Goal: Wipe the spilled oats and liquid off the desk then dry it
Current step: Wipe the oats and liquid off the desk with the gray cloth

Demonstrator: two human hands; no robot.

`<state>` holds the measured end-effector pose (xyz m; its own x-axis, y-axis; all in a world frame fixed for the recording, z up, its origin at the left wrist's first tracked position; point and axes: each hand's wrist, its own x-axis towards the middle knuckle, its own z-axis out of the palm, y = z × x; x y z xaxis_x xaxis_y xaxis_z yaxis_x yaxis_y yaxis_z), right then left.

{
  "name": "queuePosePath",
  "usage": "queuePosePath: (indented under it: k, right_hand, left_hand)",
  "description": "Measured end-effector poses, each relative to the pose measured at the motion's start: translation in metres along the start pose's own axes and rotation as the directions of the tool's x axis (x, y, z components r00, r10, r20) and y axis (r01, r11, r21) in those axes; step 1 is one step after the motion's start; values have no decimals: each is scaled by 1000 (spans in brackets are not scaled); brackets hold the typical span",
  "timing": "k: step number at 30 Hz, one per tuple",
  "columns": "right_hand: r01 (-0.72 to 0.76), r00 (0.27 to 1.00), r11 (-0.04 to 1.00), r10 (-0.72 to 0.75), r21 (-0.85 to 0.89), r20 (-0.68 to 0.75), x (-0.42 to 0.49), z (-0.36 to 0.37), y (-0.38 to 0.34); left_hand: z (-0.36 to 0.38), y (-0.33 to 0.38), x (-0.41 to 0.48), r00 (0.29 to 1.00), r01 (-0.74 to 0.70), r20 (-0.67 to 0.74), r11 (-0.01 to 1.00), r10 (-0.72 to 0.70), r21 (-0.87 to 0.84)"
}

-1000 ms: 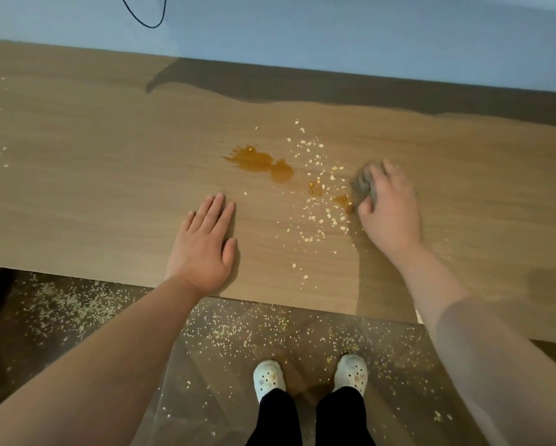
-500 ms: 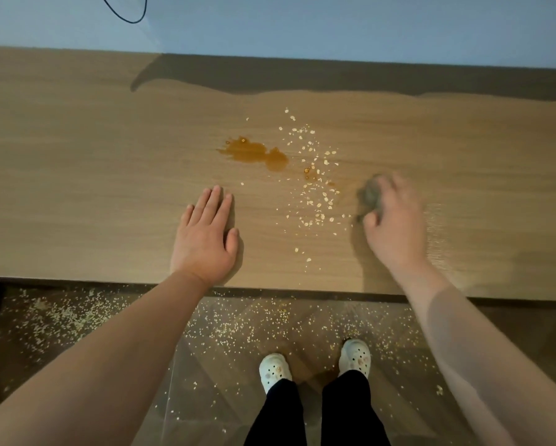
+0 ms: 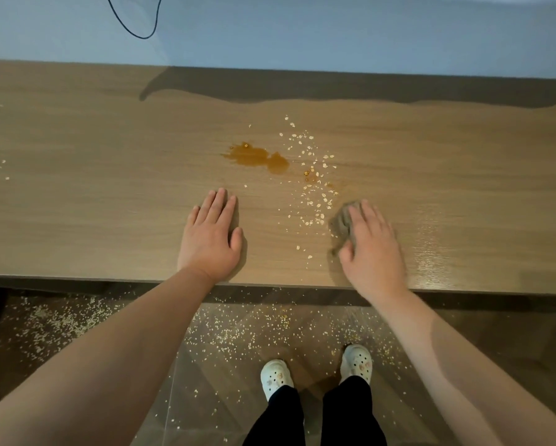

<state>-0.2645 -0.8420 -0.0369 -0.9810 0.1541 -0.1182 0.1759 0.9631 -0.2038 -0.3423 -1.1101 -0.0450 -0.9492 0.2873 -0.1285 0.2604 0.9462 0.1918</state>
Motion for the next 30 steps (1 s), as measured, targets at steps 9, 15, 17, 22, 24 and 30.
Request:
queuePosePath:
  k: [9, 15, 17, 22, 24, 30]
  right_hand:
    - [-438, 854, 887, 462, 148, -240, -12, 5, 3]
    - [-122, 989, 992, 123, 16, -81, -21, 17, -36]
    - [-239, 958, 971, 240, 25, -155, -19, 12, 1]
    - [-477, 823, 866, 501, 150, -269, -17, 11, -1]
    - [-343, 904, 933, 360, 111, -230, -26, 19, -34]
    - [-111, 987, 993, 113, 29, -116, -33, 12, 8]
  left_hand:
    - [0, 0, 0, 1000, -7, -11, 1000, 7, -12]
    - [0, 0, -1, 1000, 0, -22, 1000, -1, -25]
    - [0, 1, 0, 1000, -1, -25, 999, 0, -32]
    - [-1, 2, -1, 999, 8, -34, 999, -9, -47]
    - [0, 2, 0, 999, 8, -35, 999, -9, -42]
    - [1, 0, 0, 999, -4, -46, 999, 2, -55]
